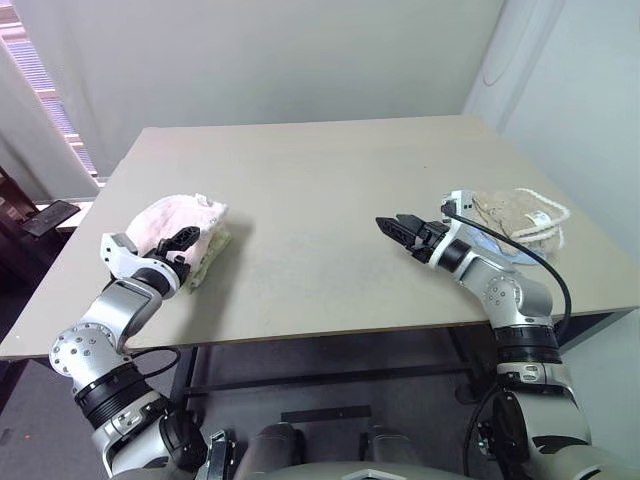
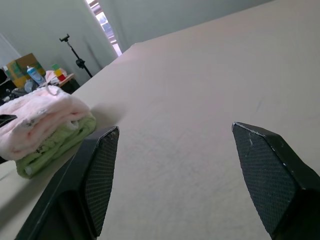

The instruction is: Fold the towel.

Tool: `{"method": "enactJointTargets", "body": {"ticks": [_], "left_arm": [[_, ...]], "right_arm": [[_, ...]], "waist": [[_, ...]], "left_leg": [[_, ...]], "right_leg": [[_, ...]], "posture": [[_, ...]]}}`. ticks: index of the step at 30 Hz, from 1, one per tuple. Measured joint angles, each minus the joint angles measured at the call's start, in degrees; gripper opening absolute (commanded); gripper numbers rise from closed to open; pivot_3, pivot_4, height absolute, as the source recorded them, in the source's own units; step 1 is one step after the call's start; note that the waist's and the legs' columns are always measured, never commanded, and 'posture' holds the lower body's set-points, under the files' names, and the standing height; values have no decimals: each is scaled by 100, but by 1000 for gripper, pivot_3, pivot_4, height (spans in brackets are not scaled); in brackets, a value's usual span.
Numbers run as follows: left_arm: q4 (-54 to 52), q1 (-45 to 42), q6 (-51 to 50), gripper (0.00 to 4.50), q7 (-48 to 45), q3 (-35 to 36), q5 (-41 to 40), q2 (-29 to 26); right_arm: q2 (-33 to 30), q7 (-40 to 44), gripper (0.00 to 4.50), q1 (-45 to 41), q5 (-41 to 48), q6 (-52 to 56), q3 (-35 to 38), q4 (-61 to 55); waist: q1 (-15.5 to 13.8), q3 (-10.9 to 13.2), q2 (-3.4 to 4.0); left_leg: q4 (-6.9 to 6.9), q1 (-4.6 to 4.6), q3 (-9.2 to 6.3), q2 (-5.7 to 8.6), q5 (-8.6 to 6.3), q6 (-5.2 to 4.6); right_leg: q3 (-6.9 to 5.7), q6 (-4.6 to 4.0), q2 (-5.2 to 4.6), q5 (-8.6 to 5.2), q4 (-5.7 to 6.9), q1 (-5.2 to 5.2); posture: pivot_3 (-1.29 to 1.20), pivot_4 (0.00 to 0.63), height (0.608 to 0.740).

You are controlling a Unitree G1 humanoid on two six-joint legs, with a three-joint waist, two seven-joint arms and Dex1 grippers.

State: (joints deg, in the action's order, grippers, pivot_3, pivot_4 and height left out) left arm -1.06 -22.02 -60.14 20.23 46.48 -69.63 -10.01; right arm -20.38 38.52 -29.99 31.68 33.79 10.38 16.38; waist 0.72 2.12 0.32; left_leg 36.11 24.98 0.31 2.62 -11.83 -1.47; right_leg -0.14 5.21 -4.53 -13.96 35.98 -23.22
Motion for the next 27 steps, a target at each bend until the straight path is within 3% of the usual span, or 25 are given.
{"method": "enactJointTargets", "body": {"ticks": [8, 12, 14, 18, 21, 27], "left_arm": [[-309, 453, 319, 4461, 225, -57, -791, -5], [-735, 1216, 276, 4461, 444, -242, -1494, -112], [-1331, 1849, 99, 4461, 40, -563, -1601, -530], [-2663, 2634, 501, 4461, -1724, -931, -957, -1305], [-2923, 2838, 985, 4461, -3100, -1467, -118, -1892], [-2274, 1930, 2464, 4461, -5465, -3272, 2026, -2729]], "right_arm": [[-11, 99, 3794, -9, -39, -2, 0, 79], [-37, 168, 3794, -47, -102, -34, -8, 174], [-84, 325, 3794, -58, -94, -17, -32, 152], [-229, 604, 3794, -46, -28, 80, -47, -92], [-352, 747, 3794, -41, -6, 63, -58, -202], [-913, 1171, 3794, 234, -83, -306, -46, -552]], "waist": [[1, 0, 0], [5, 0, 1], [14, 0, -3], [-3, -11, 23], [-20, -10, 31], [-44, -7, 39]], "left_leg": [[-1, 0, 0, -1, -1, 0], [-6, 1, 0, -2, -1, 0], [-8, 5, 0, -5, -1, 0], [-68, 4, 22, -9, -2, 1], [-113, 3, 106, -43, -2, 1], [-139, 21, 177, -63, -2, 1]], "right_leg": [[4, -7, -6, -4, -6, -1], [6, -14, -5, -8, -8, -4], [6, -22, -3, -13, -10, -11], [-1, -51, -12, 2, -80, -6], [-6, -65, -27, 12, -92, -17], [-14, -69, -37, 16, -84, -43]], "posture": [[0, 0, 737], [0, 0, 737], [0, 0, 737], [0, 0, 737], [0, 0, 737], [0, 0, 737]]}}
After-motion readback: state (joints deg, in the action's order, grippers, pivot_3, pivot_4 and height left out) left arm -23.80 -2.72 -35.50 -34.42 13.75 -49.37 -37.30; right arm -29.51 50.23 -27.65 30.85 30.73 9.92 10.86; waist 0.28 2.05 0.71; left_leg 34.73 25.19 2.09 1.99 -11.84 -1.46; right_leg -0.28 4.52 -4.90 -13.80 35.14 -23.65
